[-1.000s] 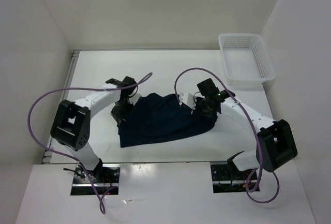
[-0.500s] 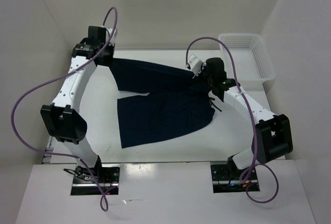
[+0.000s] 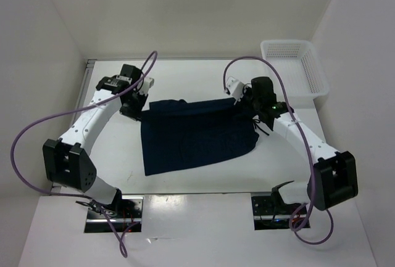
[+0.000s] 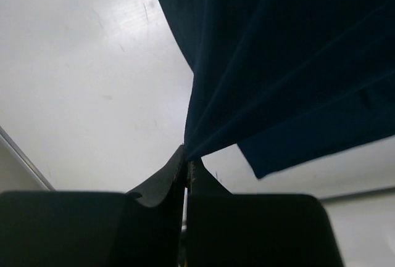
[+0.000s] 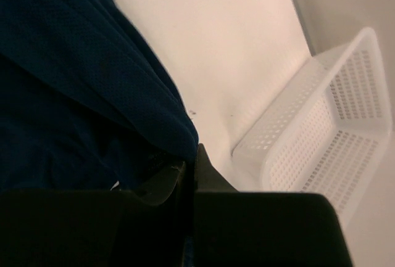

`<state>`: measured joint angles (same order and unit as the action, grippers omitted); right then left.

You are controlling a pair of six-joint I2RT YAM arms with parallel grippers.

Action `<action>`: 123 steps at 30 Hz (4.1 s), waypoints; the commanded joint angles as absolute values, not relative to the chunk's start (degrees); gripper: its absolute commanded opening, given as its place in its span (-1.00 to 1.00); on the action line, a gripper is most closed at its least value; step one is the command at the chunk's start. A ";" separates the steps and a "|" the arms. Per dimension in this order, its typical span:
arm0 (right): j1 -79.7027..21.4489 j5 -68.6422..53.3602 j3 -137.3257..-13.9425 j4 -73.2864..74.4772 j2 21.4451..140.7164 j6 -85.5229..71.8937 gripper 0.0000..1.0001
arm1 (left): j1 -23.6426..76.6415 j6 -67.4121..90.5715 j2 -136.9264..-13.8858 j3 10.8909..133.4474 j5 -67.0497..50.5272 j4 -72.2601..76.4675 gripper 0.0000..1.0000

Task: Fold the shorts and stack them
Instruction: Fold the shorts

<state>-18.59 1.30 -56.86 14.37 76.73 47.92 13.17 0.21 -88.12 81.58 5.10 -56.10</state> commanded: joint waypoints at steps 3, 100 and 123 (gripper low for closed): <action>-18.02 -8.08 -52.48 25.11 69.62 58.43 -1.00 | 15.02 0.00 -83.85 76.65 2.64 -66.79 -0.99; -50.79 -10.81 -50.98 27.95 94.31 56.51 -1.00 | 12.57 0.00 -116.72 74.53 2.90 -41.04 -0.27; -55.20 -10.37 -43.60 31.11 84.65 54.94 -1.00 | 10.20 0.00 -116.72 75.14 6.67 -39.90 -0.27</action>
